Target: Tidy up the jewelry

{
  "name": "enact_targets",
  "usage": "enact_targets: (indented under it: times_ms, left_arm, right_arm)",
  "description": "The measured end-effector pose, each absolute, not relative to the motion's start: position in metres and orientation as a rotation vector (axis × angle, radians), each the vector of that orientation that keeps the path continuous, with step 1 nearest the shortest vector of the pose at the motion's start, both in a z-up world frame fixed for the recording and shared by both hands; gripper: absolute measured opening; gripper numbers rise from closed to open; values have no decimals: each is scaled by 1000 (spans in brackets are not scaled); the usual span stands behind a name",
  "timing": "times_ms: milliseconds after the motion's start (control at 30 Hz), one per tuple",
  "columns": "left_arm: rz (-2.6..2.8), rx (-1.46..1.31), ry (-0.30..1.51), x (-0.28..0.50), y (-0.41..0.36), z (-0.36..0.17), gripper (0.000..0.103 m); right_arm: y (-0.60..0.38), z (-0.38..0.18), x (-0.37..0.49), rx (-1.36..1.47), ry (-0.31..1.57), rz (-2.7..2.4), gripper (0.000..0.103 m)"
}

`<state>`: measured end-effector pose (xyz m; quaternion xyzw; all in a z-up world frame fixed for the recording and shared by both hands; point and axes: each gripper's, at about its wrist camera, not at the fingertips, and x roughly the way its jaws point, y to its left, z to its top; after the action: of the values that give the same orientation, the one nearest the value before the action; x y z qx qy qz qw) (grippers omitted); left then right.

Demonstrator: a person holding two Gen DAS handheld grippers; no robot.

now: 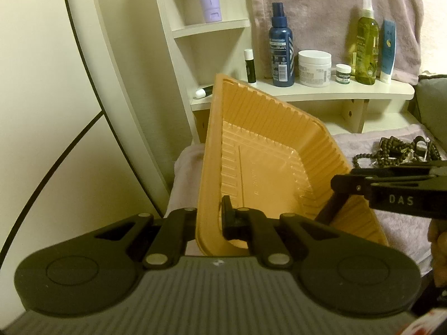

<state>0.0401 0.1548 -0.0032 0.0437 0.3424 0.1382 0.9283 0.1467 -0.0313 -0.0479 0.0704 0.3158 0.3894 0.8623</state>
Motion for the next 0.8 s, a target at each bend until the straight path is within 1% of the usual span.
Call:
enact_targets:
  times_ms: [33,200,400,500,567,633,700,800]
  left_arm:
    - [282,89,702,41,155,-3,5]
    - [287,88,702,41,155,-4,5]
    - [289,88,703,41,154,-4,5]
    - [290,86,704,41,154,-5,5]
    - [291,85,704,41,155,-5,5]
    - [291,87,706,42,155,-5,5]
    - [292,88,707,43,155,-5,5]
    - [292,90,708,43,154,-5,5]
  right_arm:
    - [-38,-46,143,152,640,813,62]
    - [-85,-40,133,86,523,610,62]
    - [-168,-70,152,62,571,276,61]
    - [-196,-78,157,44,587,194,51]
    - [-208,-82,159,45,598,166,48]
    - [-214,-86,161,31,607,158,39]
    - [-215,-90,158,27,616,164,35]
    - [-211,-91,157,12,613,183,32]
